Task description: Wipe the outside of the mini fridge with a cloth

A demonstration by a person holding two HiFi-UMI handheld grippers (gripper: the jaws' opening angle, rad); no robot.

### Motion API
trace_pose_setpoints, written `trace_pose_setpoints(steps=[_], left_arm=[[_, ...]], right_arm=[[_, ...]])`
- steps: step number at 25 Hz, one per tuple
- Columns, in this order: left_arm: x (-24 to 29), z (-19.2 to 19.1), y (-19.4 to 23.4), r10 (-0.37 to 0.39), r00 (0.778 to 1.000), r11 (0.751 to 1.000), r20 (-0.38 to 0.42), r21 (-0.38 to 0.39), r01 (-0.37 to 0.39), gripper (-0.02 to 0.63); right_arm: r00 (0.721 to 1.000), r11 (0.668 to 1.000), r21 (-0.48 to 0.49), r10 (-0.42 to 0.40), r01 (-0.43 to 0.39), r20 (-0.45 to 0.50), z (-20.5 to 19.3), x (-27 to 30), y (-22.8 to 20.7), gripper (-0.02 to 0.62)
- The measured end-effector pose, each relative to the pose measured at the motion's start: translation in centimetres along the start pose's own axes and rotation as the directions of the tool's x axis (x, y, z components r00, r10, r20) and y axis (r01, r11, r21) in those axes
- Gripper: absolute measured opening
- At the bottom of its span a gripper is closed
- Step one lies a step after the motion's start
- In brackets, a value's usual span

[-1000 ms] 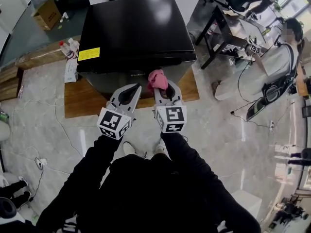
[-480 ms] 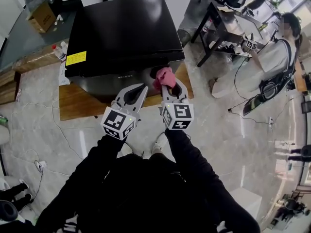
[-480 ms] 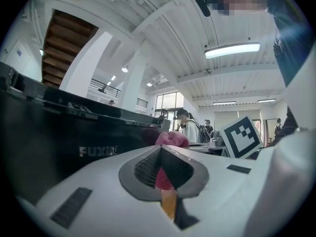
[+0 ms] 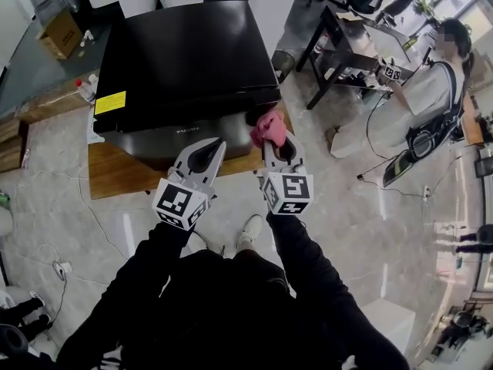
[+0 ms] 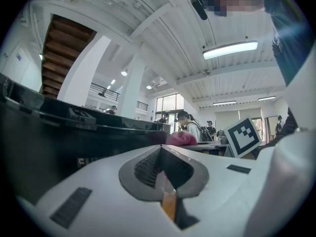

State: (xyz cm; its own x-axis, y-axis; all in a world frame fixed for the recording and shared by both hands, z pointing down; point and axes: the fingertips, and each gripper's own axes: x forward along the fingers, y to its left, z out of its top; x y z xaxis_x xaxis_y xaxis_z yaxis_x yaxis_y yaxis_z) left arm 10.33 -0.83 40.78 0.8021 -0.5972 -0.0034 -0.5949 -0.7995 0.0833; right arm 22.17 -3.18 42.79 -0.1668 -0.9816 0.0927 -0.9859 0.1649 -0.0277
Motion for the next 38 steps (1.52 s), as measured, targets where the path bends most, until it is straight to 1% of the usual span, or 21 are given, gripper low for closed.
trace_pose_setpoints(steps=[3,5,9,12,14,18,22,24,27,31,35,38], left_arm=[[-1.2,0.7,0.5,0.027,0.999,0.999,0.021,0.044,-0.027,0.006],[-2.6,1.0,1.2,0.039,0.999,0.998,0.038,0.055,-0.041,0.006],[-6.7,0.5,3.4,0.058,0.996,0.997,0.072,0.051,-0.062,0.006],[-9.9,-0.3,5.4,0.077,0.992,0.996,0.096,0.033,-0.081,0.006],[-11.9,-1.3,6.7,0.106,0.990,0.994,0.093,0.021,-0.109,0.006],[-15.0,-4.2,9.1,0.149,0.986,0.989,0.072,0.006,-0.150,0.006],[-16.8,-7.7,10.6,0.148,0.988,0.989,0.041,0.007,-0.149,0.006],[-17.5,-9.5,11.2,0.150,0.988,0.989,0.024,-0.009,-0.149,0.006],[-18.2,-12.2,12.6,0.169,0.986,0.985,-0.004,-0.033,-0.169,0.006],[-18.9,-15.8,14.5,0.200,0.977,0.979,-0.068,-0.031,-0.203,0.006],[-20.0,-18.9,16.4,0.248,0.962,0.962,-0.115,-0.083,-0.258,0.006],[-19.9,-21.0,17.6,0.261,0.953,0.959,-0.152,-0.068,-0.274,0.006]], right_arm=[[0.999,1.000,-0.003,0.026,-0.026,0.029,1.3,-0.8,0.5,0.081],[0.998,0.998,-0.004,0.057,-0.057,0.041,1.9,-1.1,1.9,0.081],[0.991,0.992,-0.030,0.126,-0.125,0.048,1.3,-0.9,7.0,0.081],[0.982,0.983,-0.036,0.182,-0.181,0.043,-0.3,-0.3,11.2,0.083],[0.974,0.974,-0.040,0.225,-0.224,0.032,-1.8,0.0,14.0,0.083],[0.951,0.950,-0.034,0.309,-0.309,-0.007,-5.7,0.7,19.4,0.083],[0.925,0.926,-0.024,0.376,-0.378,-0.055,-10.1,1.6,23.5,0.083],[0.913,0.915,-0.016,0.401,-0.404,-0.079,-12.2,2.1,25.3,0.083],[0.903,0.909,-0.009,0.413,-0.417,-0.120,-15.1,3.3,27.6,0.083],[0.892,0.904,0.005,0.422,-0.427,-0.160,-18.3,4.9,29.9,0.083],[0.881,0.901,0.027,0.430,-0.433,-0.198,-21.3,6.4,31.4,0.083],[0.881,0.905,0.032,0.421,-0.425,-0.218,-23.2,7.6,31.7,0.083]])
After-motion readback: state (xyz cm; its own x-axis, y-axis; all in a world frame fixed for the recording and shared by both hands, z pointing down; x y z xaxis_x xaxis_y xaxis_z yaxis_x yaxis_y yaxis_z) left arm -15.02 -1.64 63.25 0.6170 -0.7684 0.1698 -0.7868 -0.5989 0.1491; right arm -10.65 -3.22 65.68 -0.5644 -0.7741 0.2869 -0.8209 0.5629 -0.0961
